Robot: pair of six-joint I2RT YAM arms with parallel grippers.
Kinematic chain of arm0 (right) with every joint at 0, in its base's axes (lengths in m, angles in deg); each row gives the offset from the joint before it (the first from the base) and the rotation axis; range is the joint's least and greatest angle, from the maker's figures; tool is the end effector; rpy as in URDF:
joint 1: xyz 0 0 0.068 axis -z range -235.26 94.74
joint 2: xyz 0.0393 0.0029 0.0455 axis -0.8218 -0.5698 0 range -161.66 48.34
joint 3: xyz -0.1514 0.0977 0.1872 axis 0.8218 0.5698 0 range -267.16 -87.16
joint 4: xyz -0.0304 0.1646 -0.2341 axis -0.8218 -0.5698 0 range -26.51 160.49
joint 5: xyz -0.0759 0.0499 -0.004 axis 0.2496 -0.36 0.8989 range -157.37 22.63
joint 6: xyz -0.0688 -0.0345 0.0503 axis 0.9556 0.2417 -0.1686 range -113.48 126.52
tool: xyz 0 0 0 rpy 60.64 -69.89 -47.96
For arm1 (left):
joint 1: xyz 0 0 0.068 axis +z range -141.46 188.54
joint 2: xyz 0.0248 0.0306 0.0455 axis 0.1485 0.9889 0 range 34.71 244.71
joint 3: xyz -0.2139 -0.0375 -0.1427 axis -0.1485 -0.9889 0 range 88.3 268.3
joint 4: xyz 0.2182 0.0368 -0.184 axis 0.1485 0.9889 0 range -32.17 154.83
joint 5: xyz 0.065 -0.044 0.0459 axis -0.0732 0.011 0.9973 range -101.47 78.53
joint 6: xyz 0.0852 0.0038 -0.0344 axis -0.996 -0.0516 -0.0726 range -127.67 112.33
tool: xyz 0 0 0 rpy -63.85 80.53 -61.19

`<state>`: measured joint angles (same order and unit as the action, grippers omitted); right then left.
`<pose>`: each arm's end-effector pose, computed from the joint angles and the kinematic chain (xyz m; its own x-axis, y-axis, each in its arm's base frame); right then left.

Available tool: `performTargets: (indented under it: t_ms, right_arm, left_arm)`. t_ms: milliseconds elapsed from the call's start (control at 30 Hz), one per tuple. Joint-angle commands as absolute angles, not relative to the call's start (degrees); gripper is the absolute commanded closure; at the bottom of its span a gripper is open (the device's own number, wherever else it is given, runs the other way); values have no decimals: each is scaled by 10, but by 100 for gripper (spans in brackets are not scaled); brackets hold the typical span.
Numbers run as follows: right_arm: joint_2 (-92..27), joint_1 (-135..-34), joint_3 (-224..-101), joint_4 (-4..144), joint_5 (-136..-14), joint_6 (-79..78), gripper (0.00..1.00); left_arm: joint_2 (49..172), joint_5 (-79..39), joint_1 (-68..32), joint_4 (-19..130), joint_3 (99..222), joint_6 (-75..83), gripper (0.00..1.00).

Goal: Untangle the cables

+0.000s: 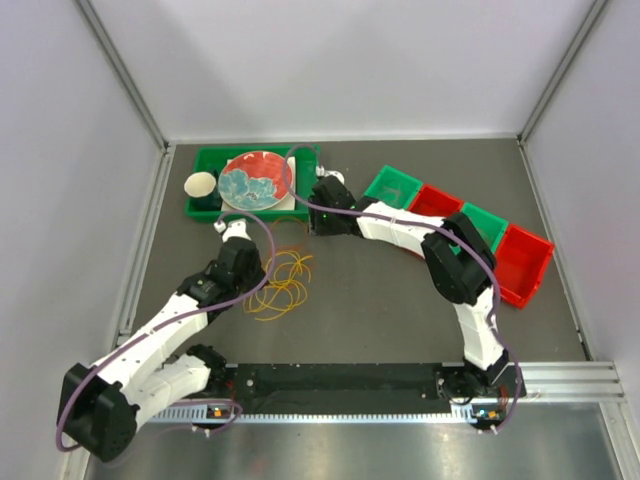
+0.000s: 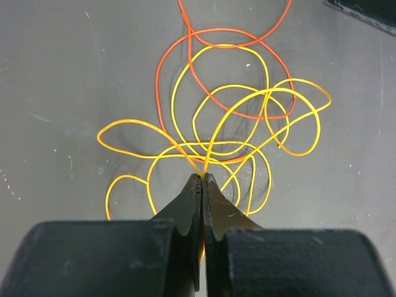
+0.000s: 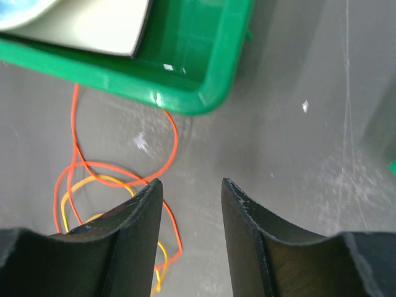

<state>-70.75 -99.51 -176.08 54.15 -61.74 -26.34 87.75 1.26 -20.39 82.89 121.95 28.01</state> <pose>0.3748 0.3539 0.1340 -0.7870 -0.0128 -0.6168 -0.2607 0.9131 0.3137 0.2338 -0.1084 0.1715 -0.6927 -0.2672 -0.6699 -0.0861 0.9528 -0.2910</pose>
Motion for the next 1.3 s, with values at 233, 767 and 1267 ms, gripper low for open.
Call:
performTargets:
  t_ms: [233,767,1267]
  right_arm:
    - [-797,-1013,-1871,576,-618,-279,57]
    - [-788,-1023,-1841,586,-580,-288,100]
    - [-450,-1023,-1608,629,-445,-205,100]
  left_arm:
    - [888,-14,-197,801,1225,254,100]
    - [885,-14,-196,797,1226,252,100]
    - [907,-27,-192,771,1228,252,100]
